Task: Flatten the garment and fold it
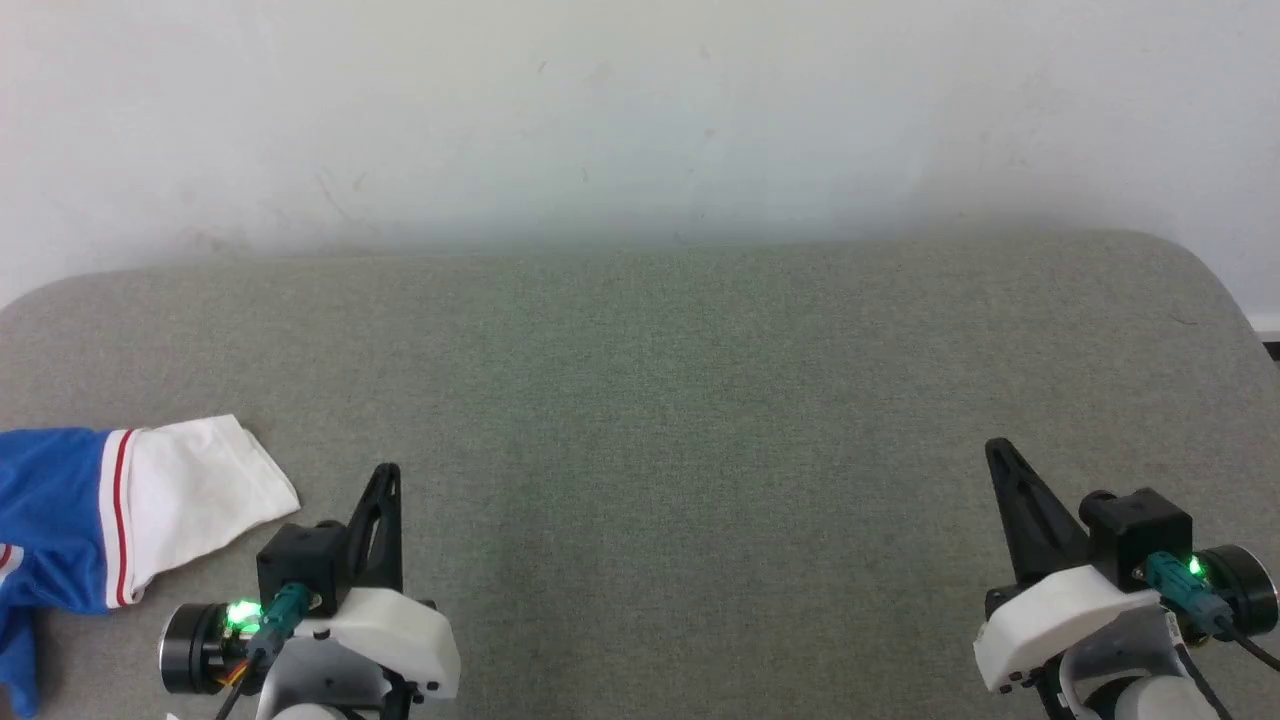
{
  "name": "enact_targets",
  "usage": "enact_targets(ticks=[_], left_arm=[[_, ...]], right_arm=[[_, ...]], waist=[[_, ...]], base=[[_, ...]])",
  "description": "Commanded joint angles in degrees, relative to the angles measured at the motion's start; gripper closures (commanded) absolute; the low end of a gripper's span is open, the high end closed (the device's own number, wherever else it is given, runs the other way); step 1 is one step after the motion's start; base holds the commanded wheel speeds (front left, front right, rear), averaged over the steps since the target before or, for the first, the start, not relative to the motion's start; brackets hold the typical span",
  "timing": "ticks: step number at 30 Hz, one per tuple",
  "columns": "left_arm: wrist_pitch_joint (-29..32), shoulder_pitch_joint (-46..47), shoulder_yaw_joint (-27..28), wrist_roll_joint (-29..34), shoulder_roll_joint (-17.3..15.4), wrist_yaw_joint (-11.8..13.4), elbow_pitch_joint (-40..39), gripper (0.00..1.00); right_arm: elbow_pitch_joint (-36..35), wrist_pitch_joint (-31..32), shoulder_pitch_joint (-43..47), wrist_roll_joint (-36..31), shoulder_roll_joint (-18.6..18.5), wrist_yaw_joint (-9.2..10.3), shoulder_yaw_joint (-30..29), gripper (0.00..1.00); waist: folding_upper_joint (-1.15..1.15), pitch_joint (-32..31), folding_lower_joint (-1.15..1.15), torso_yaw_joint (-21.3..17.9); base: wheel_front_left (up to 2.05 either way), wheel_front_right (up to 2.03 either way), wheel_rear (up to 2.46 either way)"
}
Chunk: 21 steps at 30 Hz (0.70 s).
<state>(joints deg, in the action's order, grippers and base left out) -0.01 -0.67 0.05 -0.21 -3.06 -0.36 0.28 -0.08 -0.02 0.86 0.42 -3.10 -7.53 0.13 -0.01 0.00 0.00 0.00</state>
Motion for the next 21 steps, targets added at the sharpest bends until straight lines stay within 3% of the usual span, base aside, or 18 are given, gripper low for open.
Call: enact_targets(ticks=[1, 2, 21], left_arm=[[0.0, 0.7, 0.0, 0.2, 0.2, 0.4, -0.3, 1.0], [0.0, 0.0, 0.0, 0.0, 0.0, 0.0, 0.0, 0.0], [-2.1, 0.5, -0.4, -1.7, 0.0, -0.6, 1.3, 0.0]], right_arm=[[0.1, 0.0, -0.9, -0.4, 0.2, 0.04, -0.1, 1.0], [0.0, 0.0, 0.0, 0.0, 0.0, 0.0, 0.0, 0.0], [1.6, -2.0, 0.2, 1.4, 0.0, 0.01, -0.7, 0.0]], waist=[[0.01, 0.0, 0.0, 0.0], [0.0, 0.0, 0.0, 0.0], [0.0, 0.0, 0.0, -0.2]], base=[[0.0, 0.0, 0.0], [0.0, 0.0, 0.0], [0.0, 0.0, 0.0]])
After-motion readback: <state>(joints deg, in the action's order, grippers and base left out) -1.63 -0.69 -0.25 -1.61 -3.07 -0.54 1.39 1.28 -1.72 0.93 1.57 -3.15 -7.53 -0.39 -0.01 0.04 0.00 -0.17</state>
